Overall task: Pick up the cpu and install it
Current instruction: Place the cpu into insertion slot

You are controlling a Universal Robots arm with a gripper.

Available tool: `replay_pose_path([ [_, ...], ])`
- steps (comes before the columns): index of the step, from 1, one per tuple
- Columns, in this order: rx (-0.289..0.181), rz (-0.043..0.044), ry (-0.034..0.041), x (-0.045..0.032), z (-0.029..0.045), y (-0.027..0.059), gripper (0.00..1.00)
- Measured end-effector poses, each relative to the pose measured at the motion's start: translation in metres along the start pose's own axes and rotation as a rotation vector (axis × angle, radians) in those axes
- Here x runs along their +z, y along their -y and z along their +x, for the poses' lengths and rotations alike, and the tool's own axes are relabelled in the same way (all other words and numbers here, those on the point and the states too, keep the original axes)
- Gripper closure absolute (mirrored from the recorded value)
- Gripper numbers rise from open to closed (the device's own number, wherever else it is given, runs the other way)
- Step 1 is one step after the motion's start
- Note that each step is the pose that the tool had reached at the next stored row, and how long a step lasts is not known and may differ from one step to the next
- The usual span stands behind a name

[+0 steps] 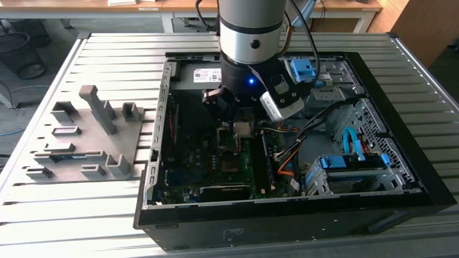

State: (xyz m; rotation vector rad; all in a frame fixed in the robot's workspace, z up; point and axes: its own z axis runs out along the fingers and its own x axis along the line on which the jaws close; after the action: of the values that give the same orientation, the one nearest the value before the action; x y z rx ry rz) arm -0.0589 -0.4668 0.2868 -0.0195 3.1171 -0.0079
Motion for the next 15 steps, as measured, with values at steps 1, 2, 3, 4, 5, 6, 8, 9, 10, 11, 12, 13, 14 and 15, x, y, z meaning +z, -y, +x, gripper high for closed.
replay_pose_path([
  [1,0.0,-0.0001,0.0,0.0007,0.0,0.0,0.53],
  [2,0.0,0.0,0.0,0.0014,0.0,0.0,0.53],
  [3,0.0,-0.0001,0.0001,0.0025,0.0001,0.0,0.53],
  [4,0.0,0.0,0.0,0.003,0.0001,0.0,0.53],
  [5,0.0,-0.0001,0.0,0.0041,0.0001,0.0,0.53],
  [6,0.0,0.0001,0.0,0.0046,0.0001,0.0,0.53],
  [8,0.0,0.0001,0.0,0.0063,0.0002,0.0,0.53],
  [9,0.0,0.0,0.0,0.0068,0.0002,0.0,0.53],
  [10,0.0,0.0,0.0,0.0073,0.0002,0.0,0.53],
  [11,0.0,0.0,0.0,0.0078,0.0002,0.0,0.53],
  [12,0.0,0.0,0.0,0.0083,0.0002,0.0,0.53],
  [13,0.0,0.0001,0.0,0.0088,0.0002,0.0,0.53],
  [14,0.0,0.0,0.0,0.0094,0.0002,0.0,0.53],
  [15,0.0,0.0,0.0,0.0099,0.0002,-0.0001,0.53],
])
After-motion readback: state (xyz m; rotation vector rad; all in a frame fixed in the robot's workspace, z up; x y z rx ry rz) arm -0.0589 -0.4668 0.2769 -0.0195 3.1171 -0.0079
